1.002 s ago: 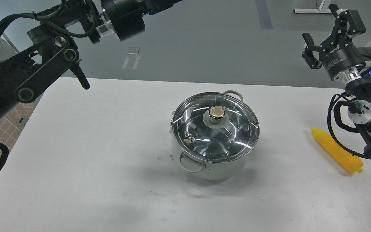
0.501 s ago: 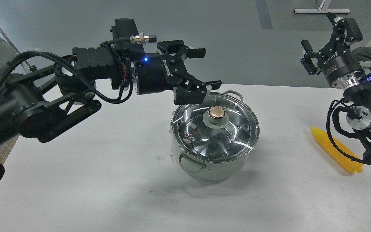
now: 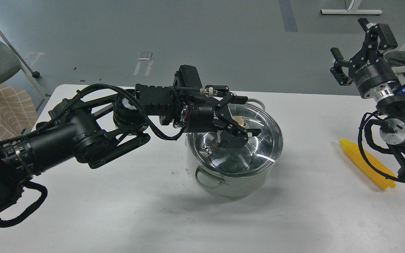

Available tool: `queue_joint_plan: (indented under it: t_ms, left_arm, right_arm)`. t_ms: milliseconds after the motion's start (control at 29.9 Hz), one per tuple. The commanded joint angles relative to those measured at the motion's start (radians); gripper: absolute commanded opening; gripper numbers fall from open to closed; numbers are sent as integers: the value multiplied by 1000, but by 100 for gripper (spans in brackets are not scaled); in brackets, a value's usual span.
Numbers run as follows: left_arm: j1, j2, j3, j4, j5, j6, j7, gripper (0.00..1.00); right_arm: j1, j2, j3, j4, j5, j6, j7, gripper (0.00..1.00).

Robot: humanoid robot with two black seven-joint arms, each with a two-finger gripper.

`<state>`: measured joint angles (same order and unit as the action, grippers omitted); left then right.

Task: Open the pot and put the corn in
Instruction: 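Reach the left gripper over the pot toward the glass lid knob, then close the left gripper on the brass knob of the lid, then lift the glass lid off the pot with the left gripper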

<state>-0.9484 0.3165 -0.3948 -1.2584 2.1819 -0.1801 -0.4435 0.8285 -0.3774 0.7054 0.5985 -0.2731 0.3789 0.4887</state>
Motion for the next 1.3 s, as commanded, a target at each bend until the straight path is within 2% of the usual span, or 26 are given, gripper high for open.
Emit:
queue_joint_plan:
  t_ms: [0, 367, 468, 535, 568, 668, 869, 902, 969, 1069, 1269]
  left_arm:
    - [25, -1, 2, 2, 0, 1, 2, 93]
    - [65, 23, -10, 2, 0, 1, 11, 91]
    - [66, 22, -10, 4, 0, 1, 11, 86]
    - [75, 21, -12, 4, 0, -1, 12, 72]
    - [76, 21, -12, 4, 0, -1, 12, 72]
    - [88, 21, -13, 13, 0, 2, 12, 61]
    - [89, 21, -18, 14, -1, 4, 12, 34]
    - [89, 22, -24, 14, -1, 4, 12, 27]
    - [86, 21, -27, 14, -1, 4, 11, 20]
    - [77, 19, -29, 14, -8, 4, 11, 13]
    - [48, 32, -36, 4, -48, 1, 9, 13]
  right_arm:
    - [-2, 0, 0, 0, 0, 0, 0, 100]
    - [-5, 0, 0, 3, 0, 0, 0, 100]
    - [-6, 0, 0, 4, 0, 0, 0, 100]
    - [-9, 0, 0, 4, 0, 0, 0, 100]
    - [-9, 0, 0, 4, 0, 0, 0, 100]
    - [-12, 0, 0, 11, 0, -1, 0, 100]
    - [-14, 0, 0, 14, -2, -1, 0, 100]
    - [-14, 0, 0, 14, 0, -3, 0, 100]
    - [-12, 0, 0, 15, 0, -6, 0, 100]
    - [-12, 0, 0, 15, 0, -8, 0, 100]
    - [-12, 0, 0, 15, 0, -8, 0, 100]
